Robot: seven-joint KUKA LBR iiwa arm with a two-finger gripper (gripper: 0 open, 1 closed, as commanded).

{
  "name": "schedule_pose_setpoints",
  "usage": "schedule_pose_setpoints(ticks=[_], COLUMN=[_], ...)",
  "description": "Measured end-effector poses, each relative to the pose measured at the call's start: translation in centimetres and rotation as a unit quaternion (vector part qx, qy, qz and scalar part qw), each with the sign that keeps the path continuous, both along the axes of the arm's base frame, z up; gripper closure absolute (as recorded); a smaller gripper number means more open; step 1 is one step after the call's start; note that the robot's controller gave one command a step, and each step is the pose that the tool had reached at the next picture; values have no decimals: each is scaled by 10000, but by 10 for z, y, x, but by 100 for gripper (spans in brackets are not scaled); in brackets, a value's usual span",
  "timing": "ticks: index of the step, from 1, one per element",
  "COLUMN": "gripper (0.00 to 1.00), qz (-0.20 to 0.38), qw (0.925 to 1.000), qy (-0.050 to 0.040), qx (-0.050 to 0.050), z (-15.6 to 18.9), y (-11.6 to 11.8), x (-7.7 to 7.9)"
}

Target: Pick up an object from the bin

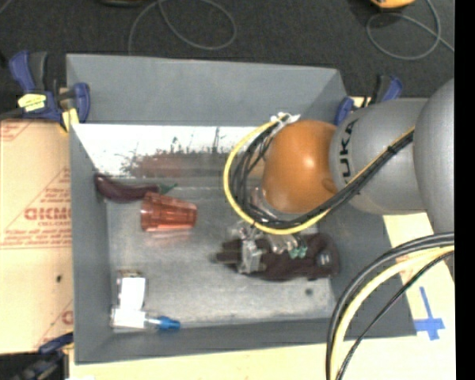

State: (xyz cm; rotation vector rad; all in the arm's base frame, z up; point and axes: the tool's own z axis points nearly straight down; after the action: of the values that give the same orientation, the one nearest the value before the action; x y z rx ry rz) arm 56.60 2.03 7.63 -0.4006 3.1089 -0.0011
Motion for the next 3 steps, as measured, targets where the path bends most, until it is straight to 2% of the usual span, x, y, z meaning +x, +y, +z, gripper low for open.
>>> schedule_pose_setpoints(ticks=[2, 3], gripper=[100, 100], qz=[275, 225], qw=[9996, 9997], qy=[-7, 17], qx=[3, 6], z=[2, 14], y=[6, 5], x=[-1, -3])
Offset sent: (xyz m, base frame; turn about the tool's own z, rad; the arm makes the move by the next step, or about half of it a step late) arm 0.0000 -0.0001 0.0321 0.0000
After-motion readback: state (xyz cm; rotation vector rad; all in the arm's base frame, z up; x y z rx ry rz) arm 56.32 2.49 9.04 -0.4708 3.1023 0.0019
